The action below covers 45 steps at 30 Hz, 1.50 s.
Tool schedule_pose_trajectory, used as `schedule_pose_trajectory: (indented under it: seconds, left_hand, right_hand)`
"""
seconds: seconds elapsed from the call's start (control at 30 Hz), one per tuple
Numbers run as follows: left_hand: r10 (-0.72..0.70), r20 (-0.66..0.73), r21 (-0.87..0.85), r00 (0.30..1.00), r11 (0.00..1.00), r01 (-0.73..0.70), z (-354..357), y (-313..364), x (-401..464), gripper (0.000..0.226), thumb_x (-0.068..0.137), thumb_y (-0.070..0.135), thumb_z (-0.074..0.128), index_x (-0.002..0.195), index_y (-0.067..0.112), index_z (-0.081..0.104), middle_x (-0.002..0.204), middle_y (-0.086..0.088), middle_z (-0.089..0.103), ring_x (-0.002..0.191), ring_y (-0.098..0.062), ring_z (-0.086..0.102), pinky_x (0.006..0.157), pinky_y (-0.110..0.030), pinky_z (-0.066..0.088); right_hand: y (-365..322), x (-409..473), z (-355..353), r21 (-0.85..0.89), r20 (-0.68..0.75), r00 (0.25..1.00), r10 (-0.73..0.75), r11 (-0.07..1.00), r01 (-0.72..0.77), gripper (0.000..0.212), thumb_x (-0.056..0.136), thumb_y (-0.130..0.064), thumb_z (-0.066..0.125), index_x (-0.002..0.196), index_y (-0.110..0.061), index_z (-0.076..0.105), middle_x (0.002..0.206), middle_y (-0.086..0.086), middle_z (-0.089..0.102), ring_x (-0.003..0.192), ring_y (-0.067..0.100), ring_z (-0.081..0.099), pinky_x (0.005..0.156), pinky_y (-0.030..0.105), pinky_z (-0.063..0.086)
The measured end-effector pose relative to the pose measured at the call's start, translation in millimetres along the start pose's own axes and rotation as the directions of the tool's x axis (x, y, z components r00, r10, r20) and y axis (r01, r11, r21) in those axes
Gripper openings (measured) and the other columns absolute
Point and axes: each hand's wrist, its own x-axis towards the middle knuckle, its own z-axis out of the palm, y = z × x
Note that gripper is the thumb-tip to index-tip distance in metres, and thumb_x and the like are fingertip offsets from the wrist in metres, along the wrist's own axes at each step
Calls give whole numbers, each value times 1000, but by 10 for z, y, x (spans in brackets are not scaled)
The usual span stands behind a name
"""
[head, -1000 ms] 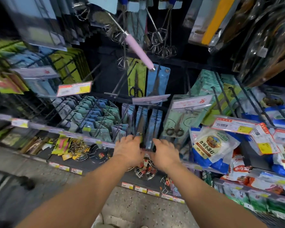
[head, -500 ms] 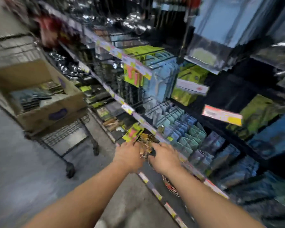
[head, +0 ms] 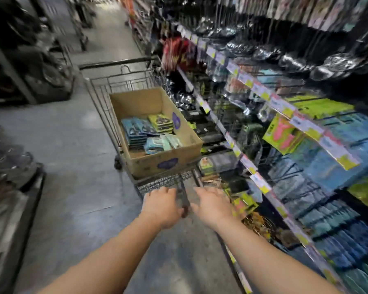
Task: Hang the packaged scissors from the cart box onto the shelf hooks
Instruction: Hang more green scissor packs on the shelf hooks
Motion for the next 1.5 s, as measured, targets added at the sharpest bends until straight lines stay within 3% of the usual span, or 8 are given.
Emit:
schedule_pose_trajectory:
  seconds: [0.3,0.63,0.87,1.23,1.5]
  left_hand:
    - [-145,-26,-60,989,988,143,-203,-318,792,59,88,57,54,137,26,46,134,-3,52,127,-26,47,106,-42,38]
    - [-242,-24,-117,970,964,237,-625,-143,2081,51,88,55,55,128,24,50,126,-4,56,120,-27,51,99,-42,42]
    - [-299,29,-166,954,940,299,-630,-255,2645,55,88,56,55,134,27,48,131,0,55,121,-23,51,102,-43,41]
    - [-274,111,-134,955,948,287,-562,-741,3341,56,90,54,53,136,23,47,135,-4,52,126,-26,47,106,-44,35]
    - [-198,265,-107,944,967,233,-402,-1243,3863,52,90,54,54,132,23,49,131,-4,54,124,-27,48,106,-44,37]
  right_hand:
    - [-238,1067,-155,-14,36,992,-119,993,120,53,94,-48,52,144,-34,41,146,1,44,136,26,36,111,39,29]
    - [81,2494,-691,-38,112,977,-181,982,186,52,94,-45,53,143,-30,44,147,1,44,137,25,36,113,40,26]
    - [95,3099,-720,-39,182,959,-217,973,227,51,94,-46,53,143,-33,43,142,0,48,132,26,40,110,39,30]
    - [-163,3823,-441,-29,272,954,-126,990,139,55,95,-46,55,146,-33,40,147,-2,46,133,23,42,112,40,33]
    - [-467,4399,-190,-32,403,915,-1,999,15,51,95,-41,55,143,-28,43,143,2,48,130,27,45,107,41,38]
